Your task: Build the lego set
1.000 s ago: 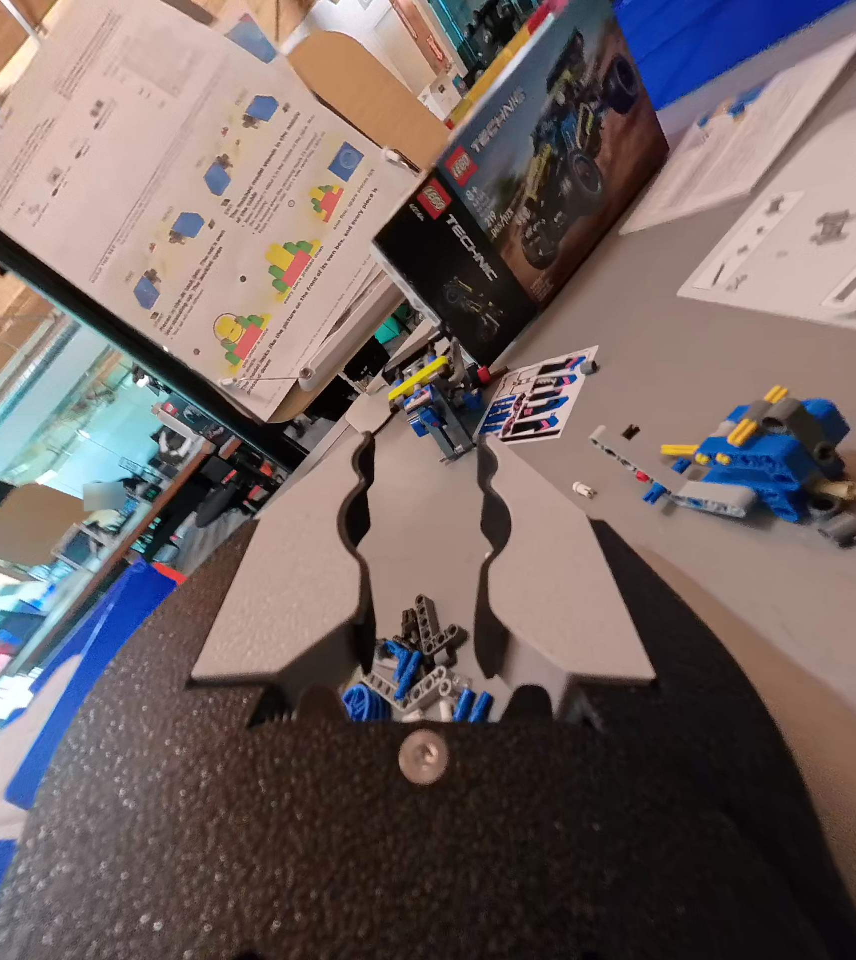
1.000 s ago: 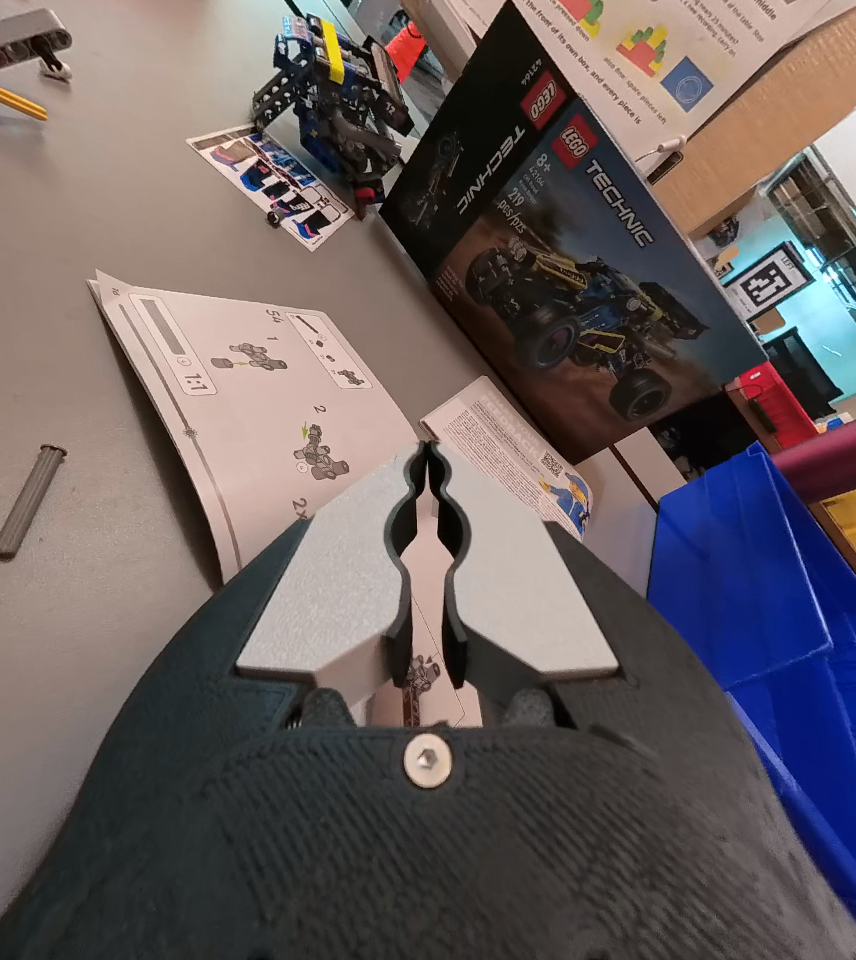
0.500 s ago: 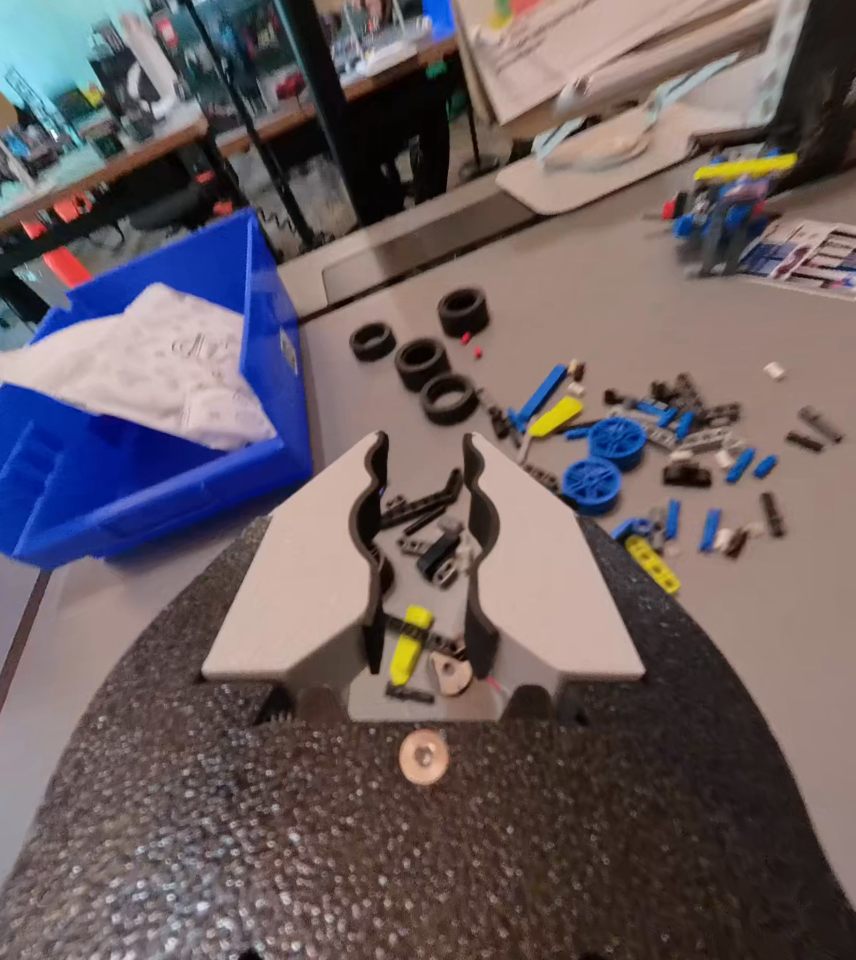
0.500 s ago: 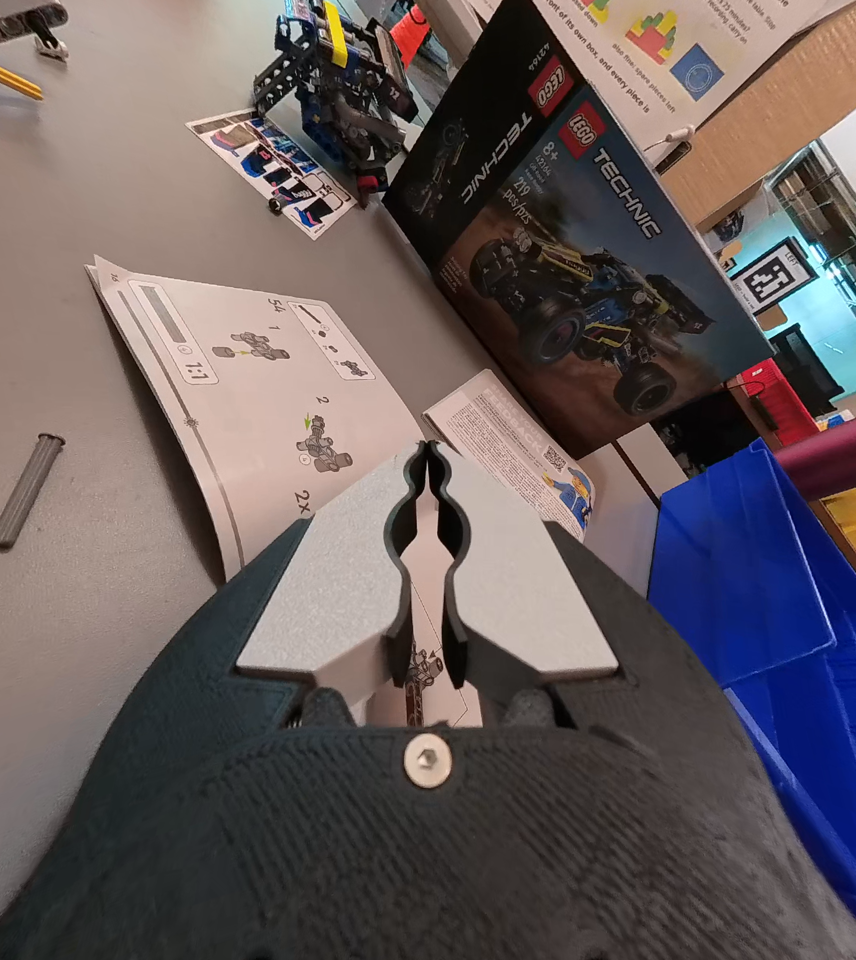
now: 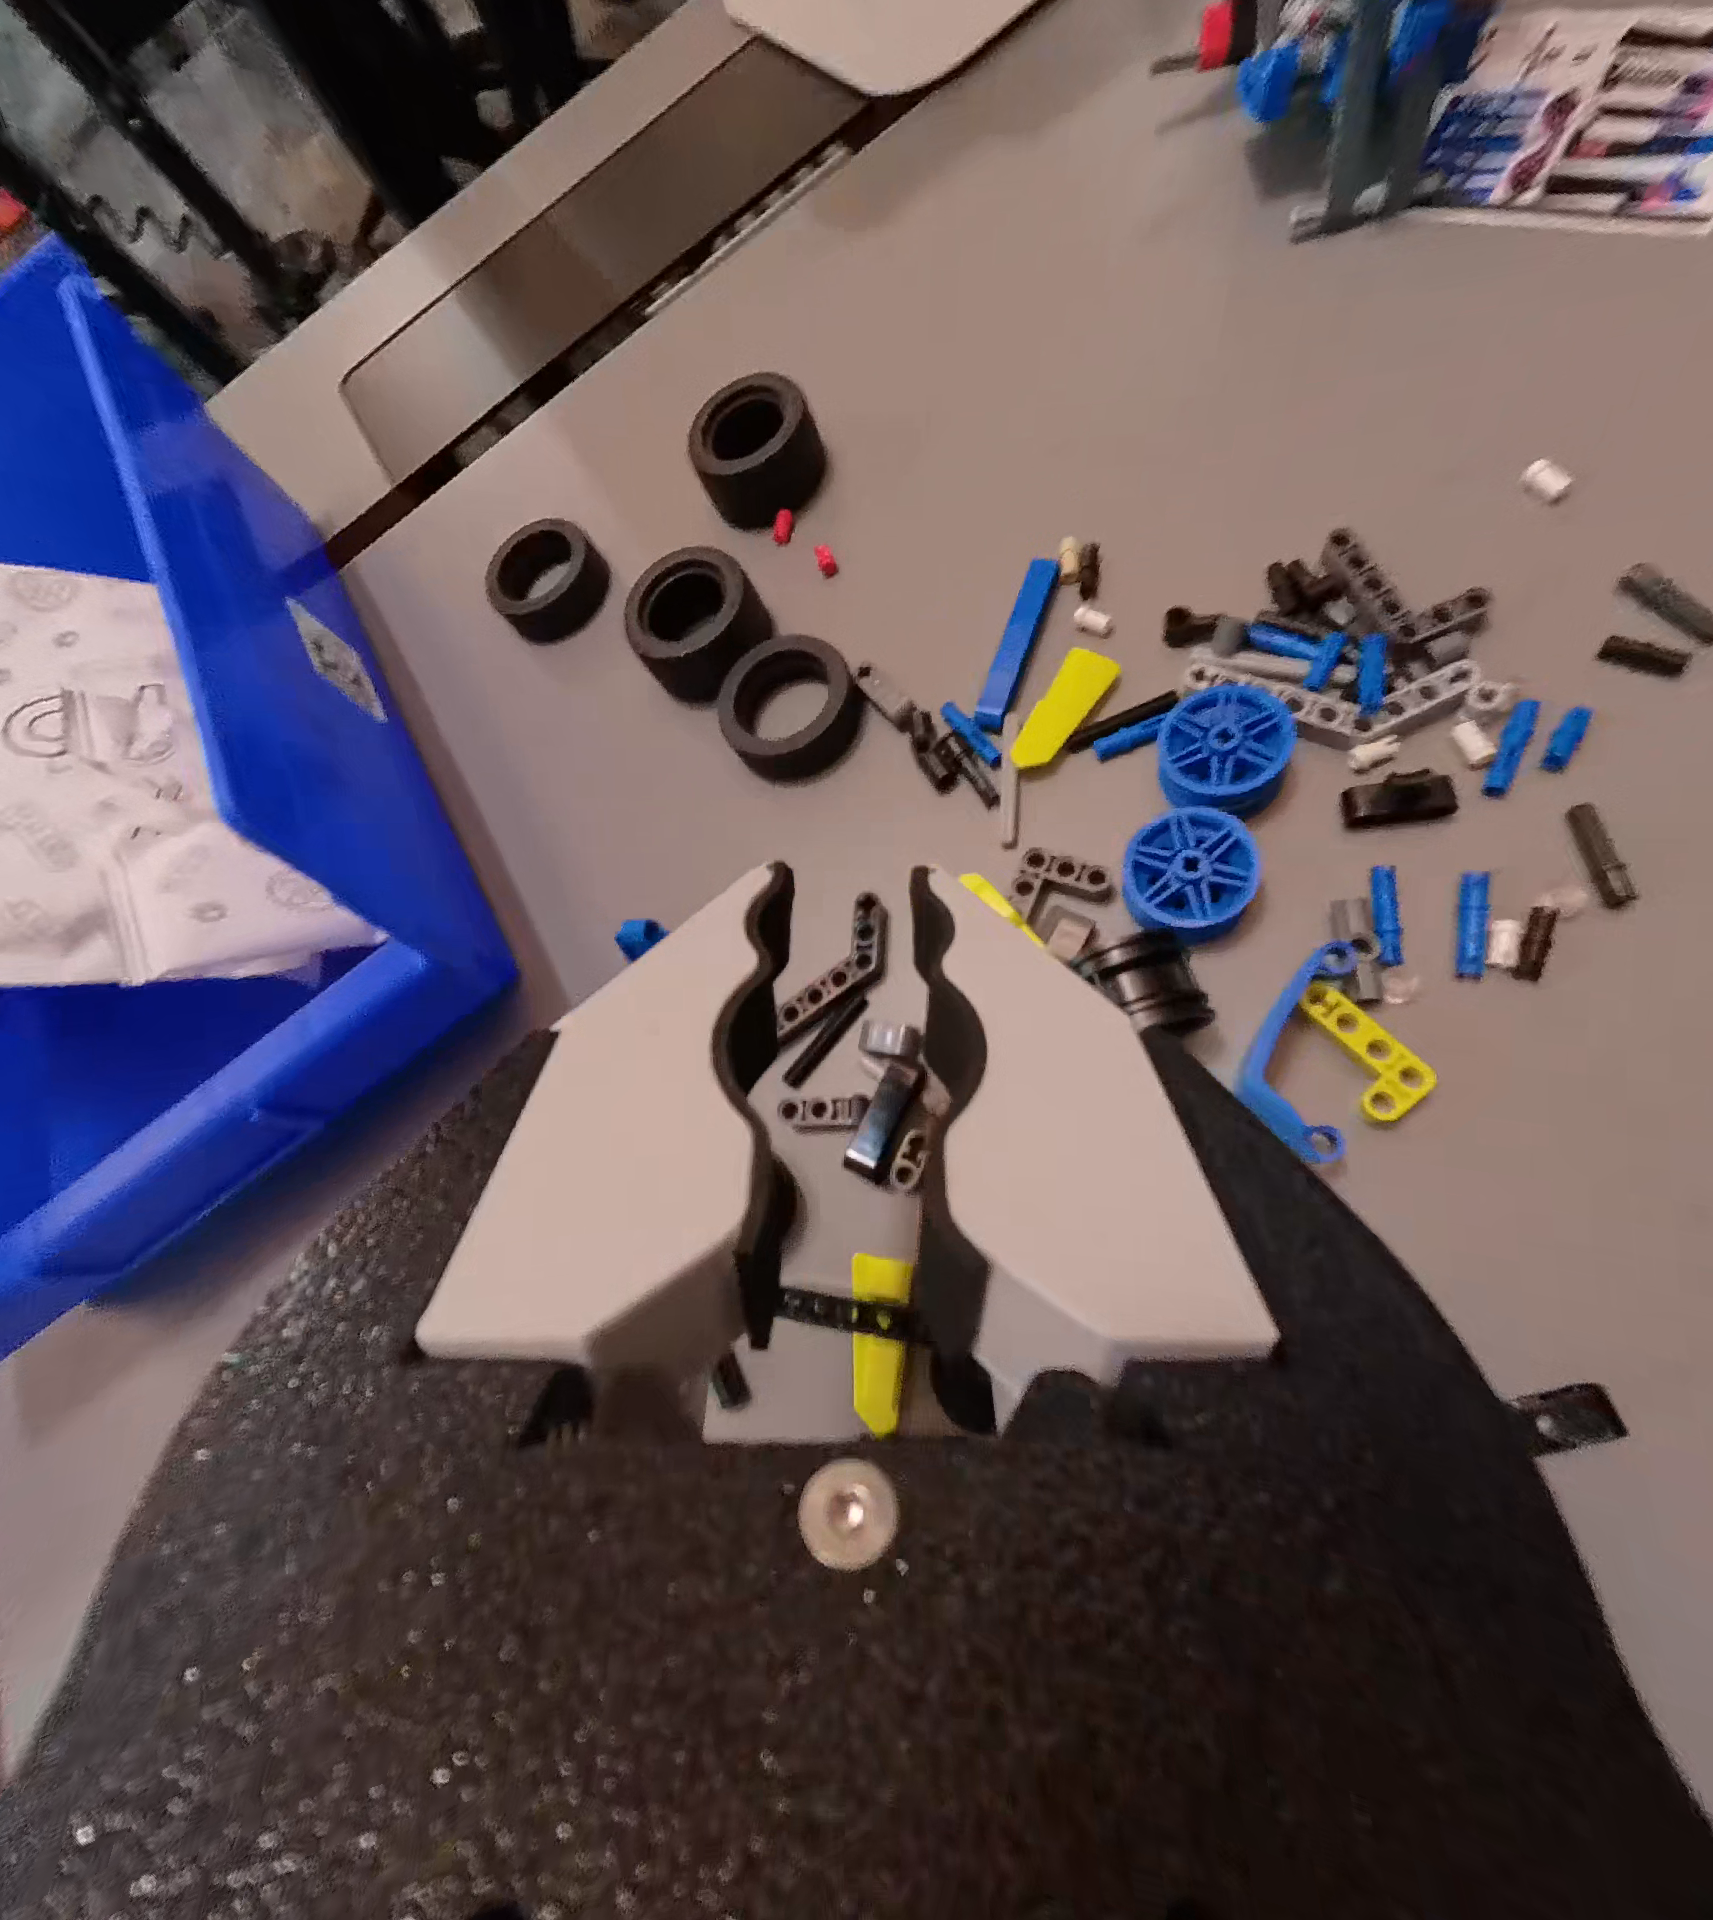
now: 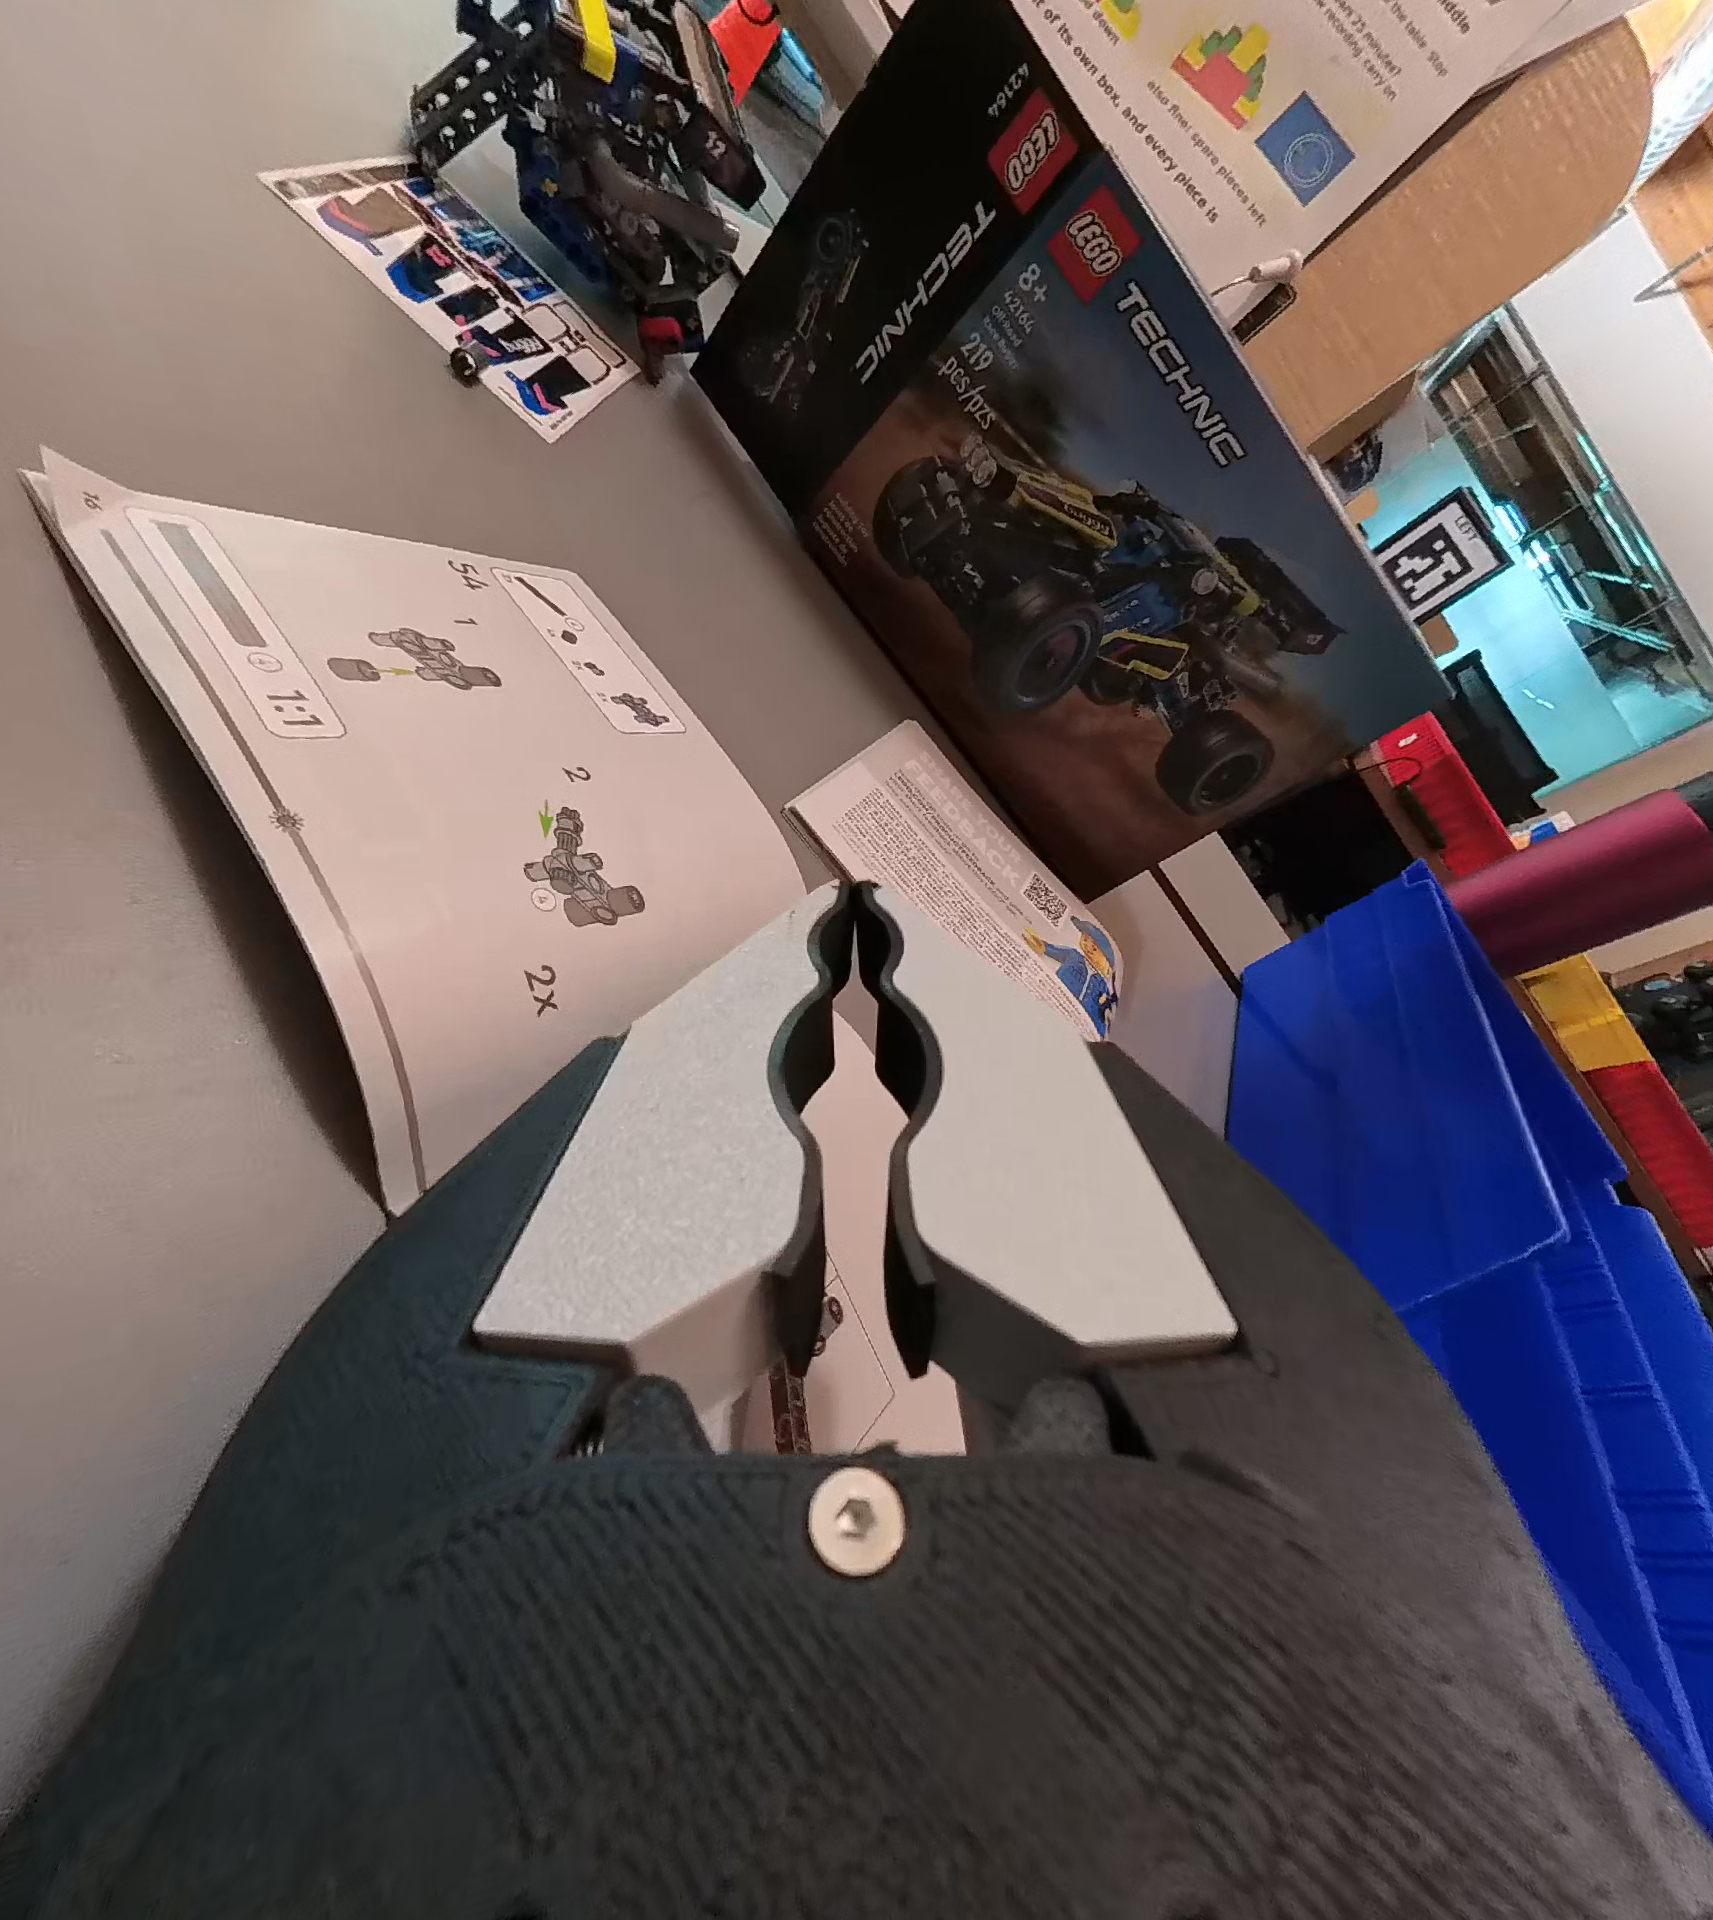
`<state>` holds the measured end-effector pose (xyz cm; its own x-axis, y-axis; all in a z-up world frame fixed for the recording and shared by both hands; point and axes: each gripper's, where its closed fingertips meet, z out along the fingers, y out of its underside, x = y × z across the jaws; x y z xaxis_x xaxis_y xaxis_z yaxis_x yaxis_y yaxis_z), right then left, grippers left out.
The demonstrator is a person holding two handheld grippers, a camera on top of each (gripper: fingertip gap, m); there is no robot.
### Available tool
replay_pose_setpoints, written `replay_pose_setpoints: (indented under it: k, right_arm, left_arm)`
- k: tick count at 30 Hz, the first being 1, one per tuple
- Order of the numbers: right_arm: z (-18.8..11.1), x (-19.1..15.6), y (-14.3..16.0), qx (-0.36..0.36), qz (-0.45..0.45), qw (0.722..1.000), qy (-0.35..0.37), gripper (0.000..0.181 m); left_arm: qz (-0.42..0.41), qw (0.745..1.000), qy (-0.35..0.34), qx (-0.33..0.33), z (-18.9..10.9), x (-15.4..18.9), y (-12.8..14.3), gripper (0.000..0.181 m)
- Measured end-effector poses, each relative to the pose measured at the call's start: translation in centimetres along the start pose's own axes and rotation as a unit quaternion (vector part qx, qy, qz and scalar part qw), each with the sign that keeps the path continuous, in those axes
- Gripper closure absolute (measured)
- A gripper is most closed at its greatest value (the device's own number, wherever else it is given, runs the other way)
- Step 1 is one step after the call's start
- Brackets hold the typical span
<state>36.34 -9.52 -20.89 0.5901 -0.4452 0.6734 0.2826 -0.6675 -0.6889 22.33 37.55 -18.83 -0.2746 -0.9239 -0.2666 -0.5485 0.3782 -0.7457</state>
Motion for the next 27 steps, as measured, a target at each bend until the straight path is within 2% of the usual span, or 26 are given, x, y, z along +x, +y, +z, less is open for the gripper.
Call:
replay_pose_setpoints:
  k: [2, 5, 9, 13, 17, 20, 23, 27]
  right_arm:
    - [0.1, 0.0, 0.1, -0.002, -0.007, 1.000, 0.003, 0.181]
    - [0.0, 0.3, -0.2, 0.006, -0.016, 1.000, 0.015, 0.181]
    - [-0.3, 1.0, -0.7, 0.016, -0.041, 0.998, 0.049, 0.181]
    - [-0.3, 1.6, -0.2, -0.001, -0.056, 0.996, 0.070, 0.181]
    - [-0.3, 2.1, 0.4, -0.009, -0.054, 0.995, 0.083, 0.181]
    - [-0.2, 2.4, 0.8, -0.017, -0.047, 0.995, 0.086, 0.181]
    - [-0.1, 2.4, 1.2, -0.023, -0.041, 0.995, 0.084, 0.181]
    - [0.0, 2.3, 1.4, -0.028, -0.043, 0.995, 0.082, 0.181]
  left_arm:
    - [0.010, 1.000, 0.026, 0.010, 0.0, 0.0, -0.5, 0.162]
    - [0.044, 0.999, 0.022, 0.004, 0.4, -1.2, -0.2, 0.165]
    - [0.021, 0.999, 0.024, -0.017, 0.7, -3.4, 0.3, 0.165]
    - [0.000, 1.000, 0.027, 0.013, 0.9, -4.8, 0.3, 0.166]
    - [-0.012, 0.997, 0.071, 0.008, 0.6, -3.6, 2.3, 0.181]
    - [0.026, 0.993, 0.114, -0.001, 0.1, -2.0, 3.5, 0.178]
    - [0.055, 0.984, 0.166, 0.020, -0.1, 0.2, 2.8, 0.176]
    - [0.091, 0.983, 0.156, -0.038, 1.0, 0.4, 4.7, 0.172]
